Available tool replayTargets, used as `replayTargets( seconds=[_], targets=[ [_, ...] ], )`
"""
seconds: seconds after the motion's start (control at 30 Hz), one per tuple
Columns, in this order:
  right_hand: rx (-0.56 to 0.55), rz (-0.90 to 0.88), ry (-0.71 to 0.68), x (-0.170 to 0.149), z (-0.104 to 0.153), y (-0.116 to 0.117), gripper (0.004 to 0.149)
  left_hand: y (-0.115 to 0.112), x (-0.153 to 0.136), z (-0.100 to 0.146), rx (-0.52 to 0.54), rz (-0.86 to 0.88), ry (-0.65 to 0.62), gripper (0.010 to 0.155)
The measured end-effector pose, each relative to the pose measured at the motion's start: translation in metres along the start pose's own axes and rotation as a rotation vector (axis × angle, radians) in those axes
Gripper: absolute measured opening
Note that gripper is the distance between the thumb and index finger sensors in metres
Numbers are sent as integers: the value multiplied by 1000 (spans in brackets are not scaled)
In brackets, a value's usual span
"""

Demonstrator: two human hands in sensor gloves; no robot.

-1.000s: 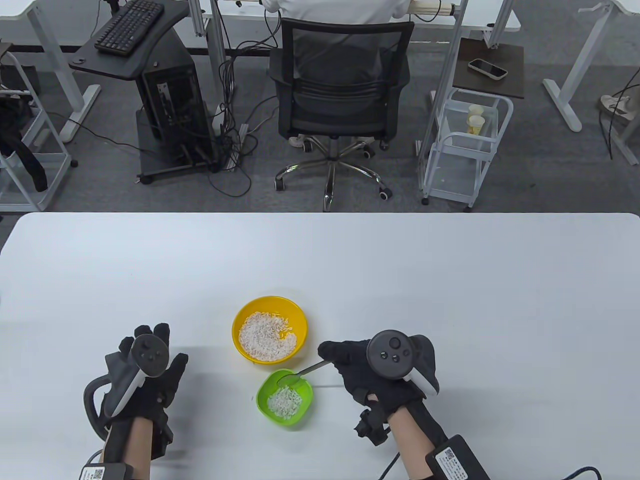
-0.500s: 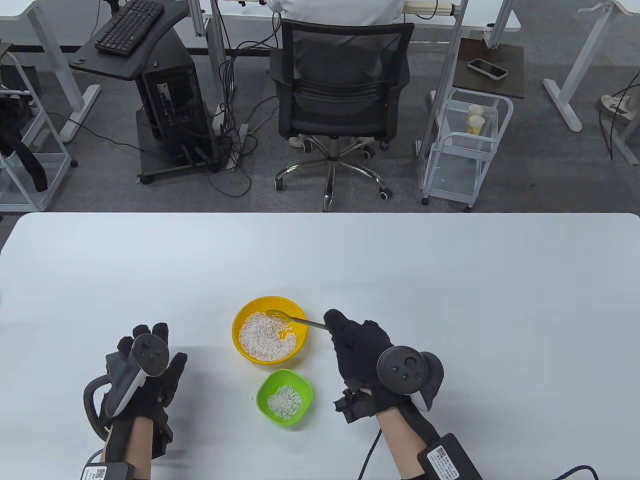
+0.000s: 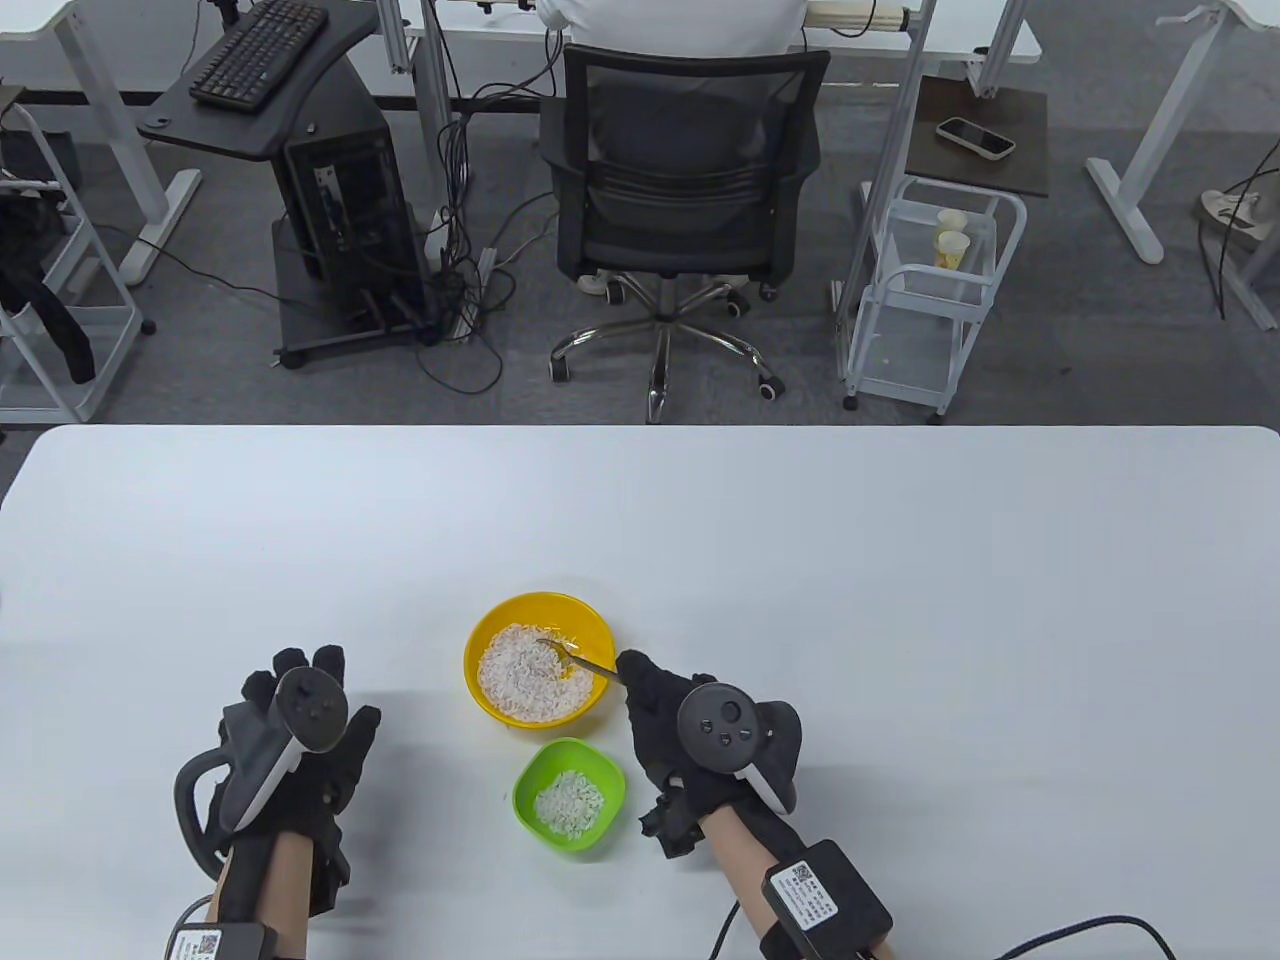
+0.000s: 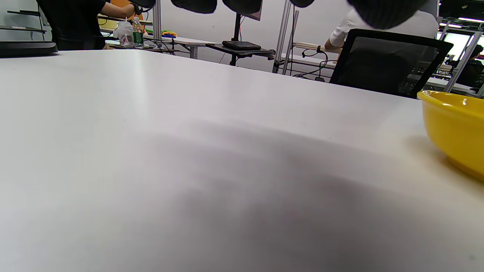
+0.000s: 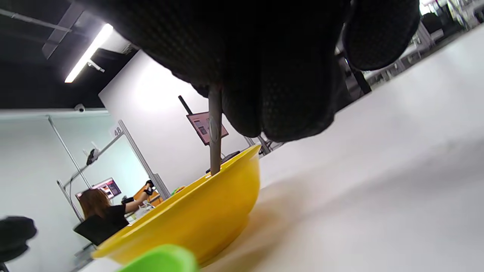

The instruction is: Scoop rice into small dish

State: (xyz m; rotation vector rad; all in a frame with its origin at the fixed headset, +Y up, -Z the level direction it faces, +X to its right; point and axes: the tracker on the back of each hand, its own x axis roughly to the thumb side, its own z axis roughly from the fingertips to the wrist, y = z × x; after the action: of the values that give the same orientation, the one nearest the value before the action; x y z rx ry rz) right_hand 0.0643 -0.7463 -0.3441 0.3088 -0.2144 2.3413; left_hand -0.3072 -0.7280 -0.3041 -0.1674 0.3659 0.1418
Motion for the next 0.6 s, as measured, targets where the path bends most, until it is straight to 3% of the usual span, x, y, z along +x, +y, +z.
replayTargets(
  seconds=[0.3,0.6],
  targets=[
    [100,-406,268,-27,0,0,41,0,0,0,4,2,-4,72],
    [116,-512,385,-36,3,6,43,-1,0,0,0,-2,-2,73]
  ],
)
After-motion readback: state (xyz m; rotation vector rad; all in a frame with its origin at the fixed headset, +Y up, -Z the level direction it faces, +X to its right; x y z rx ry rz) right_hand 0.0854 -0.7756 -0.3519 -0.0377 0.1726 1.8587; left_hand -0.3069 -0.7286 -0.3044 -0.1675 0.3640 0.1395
